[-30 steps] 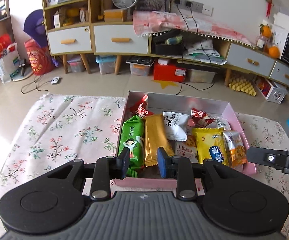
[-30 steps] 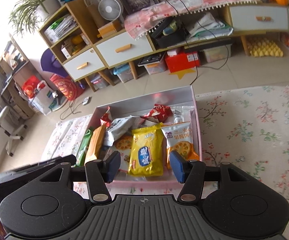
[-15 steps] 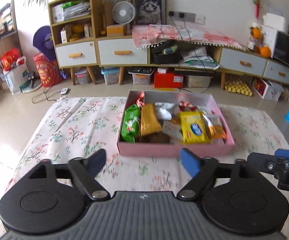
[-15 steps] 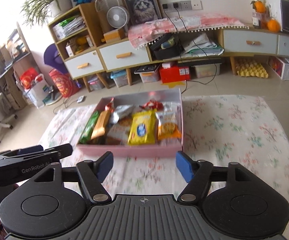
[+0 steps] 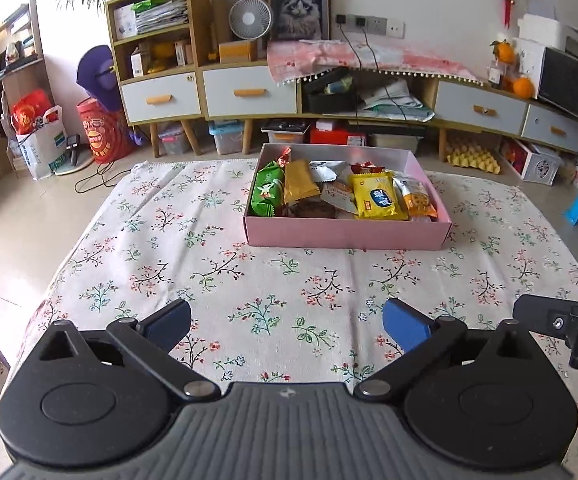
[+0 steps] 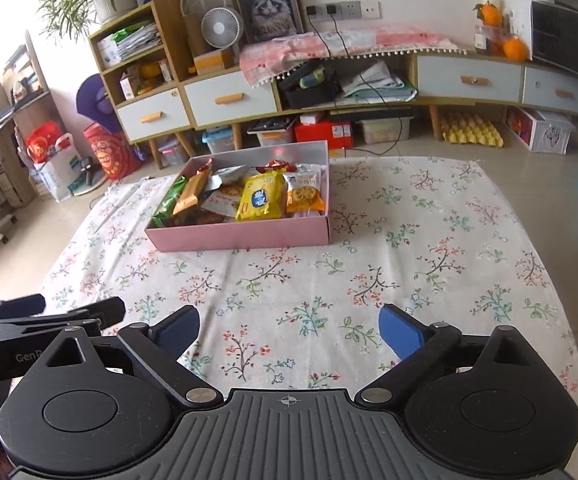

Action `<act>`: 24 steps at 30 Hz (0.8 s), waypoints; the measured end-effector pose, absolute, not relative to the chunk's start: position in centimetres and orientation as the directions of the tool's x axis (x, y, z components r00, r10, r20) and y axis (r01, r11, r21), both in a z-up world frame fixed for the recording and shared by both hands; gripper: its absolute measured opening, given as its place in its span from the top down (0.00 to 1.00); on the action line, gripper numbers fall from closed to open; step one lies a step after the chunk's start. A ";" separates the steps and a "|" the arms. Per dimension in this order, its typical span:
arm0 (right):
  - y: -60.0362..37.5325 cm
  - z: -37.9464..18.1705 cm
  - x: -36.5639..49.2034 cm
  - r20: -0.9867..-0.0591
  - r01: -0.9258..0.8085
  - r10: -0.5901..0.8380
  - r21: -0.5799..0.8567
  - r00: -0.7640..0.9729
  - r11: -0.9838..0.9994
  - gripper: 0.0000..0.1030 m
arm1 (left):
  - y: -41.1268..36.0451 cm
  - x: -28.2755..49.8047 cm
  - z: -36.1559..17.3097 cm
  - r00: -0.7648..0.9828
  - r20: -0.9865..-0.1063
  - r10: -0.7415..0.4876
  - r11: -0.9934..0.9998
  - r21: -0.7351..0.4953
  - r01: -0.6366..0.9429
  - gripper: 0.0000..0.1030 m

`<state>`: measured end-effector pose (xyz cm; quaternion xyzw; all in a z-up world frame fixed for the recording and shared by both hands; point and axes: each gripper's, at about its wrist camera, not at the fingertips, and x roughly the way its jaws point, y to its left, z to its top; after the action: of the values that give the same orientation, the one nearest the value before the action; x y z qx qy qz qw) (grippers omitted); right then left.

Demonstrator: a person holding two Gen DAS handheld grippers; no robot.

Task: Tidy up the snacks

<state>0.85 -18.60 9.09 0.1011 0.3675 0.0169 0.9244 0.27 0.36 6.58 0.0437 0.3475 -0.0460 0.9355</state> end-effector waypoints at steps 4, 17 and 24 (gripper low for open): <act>-18.0 8.6 0.9 -0.687 0.031 0.090 0.162 0.721 0.986 0.04 | 0.3 0.1 6.1 0.744 -0.663 -0.075 0.992 0.028 0.125 0.01; -16.7 8.2 1.4 -0.696 0.014 0.048 0.083 0.717 0.996 0.04 | 0.7 0.2 6.0 0.723 -0.683 -0.104 0.991 -0.006 0.137 0.01; -16.6 8.0 1.5 -0.700 0.016 0.037 0.069 0.714 0.997 0.04 | 0.7 0.2 6.0 0.721 -0.685 -0.101 0.990 0.001 0.140 0.00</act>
<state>1.49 -16.62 7.99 0.0351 0.3783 0.0056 0.9250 0.18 0.66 6.02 0.0262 0.3677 -0.0649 0.9273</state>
